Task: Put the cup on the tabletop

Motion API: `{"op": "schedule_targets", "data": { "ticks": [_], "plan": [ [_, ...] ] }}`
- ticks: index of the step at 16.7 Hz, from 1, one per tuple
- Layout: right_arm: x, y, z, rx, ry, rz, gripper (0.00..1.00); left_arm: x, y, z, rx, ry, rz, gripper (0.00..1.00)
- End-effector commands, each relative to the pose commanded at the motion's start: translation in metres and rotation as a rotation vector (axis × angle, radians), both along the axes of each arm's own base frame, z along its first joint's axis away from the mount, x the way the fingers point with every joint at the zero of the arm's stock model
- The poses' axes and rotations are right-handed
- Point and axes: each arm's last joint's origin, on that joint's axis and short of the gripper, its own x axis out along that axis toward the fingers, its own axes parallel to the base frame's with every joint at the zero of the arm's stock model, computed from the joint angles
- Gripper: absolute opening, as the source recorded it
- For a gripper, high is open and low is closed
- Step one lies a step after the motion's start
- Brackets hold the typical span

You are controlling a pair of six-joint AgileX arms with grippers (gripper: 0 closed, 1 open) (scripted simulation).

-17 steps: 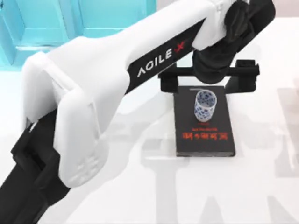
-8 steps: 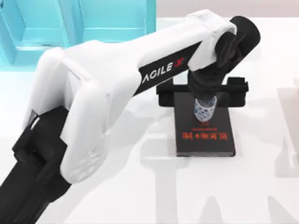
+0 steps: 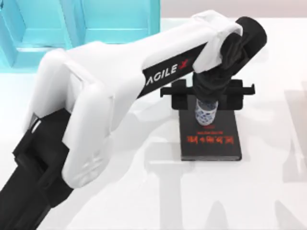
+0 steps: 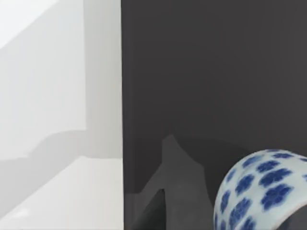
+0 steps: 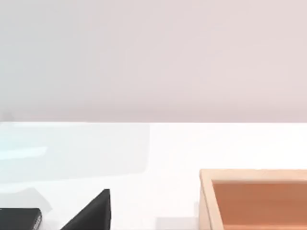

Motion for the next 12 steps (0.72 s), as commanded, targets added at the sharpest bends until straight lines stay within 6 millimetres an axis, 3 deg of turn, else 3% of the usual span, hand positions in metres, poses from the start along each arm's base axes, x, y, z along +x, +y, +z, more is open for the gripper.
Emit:
{"op": "schedule_targets", "data": {
  "ticks": [6,12],
  "plan": [
    [0.0000,0.0000,0.0000,0.000,0.000,0.000,1.00,0.0000,0.0000,0.0000,0.000,0.000,0.000,0.02],
    [0.0000,0.0000,0.0000,0.000,0.000,0.000,1.00,0.0000,0.0000,0.0000,0.000,0.000,0.000,0.00]
  ]
}}
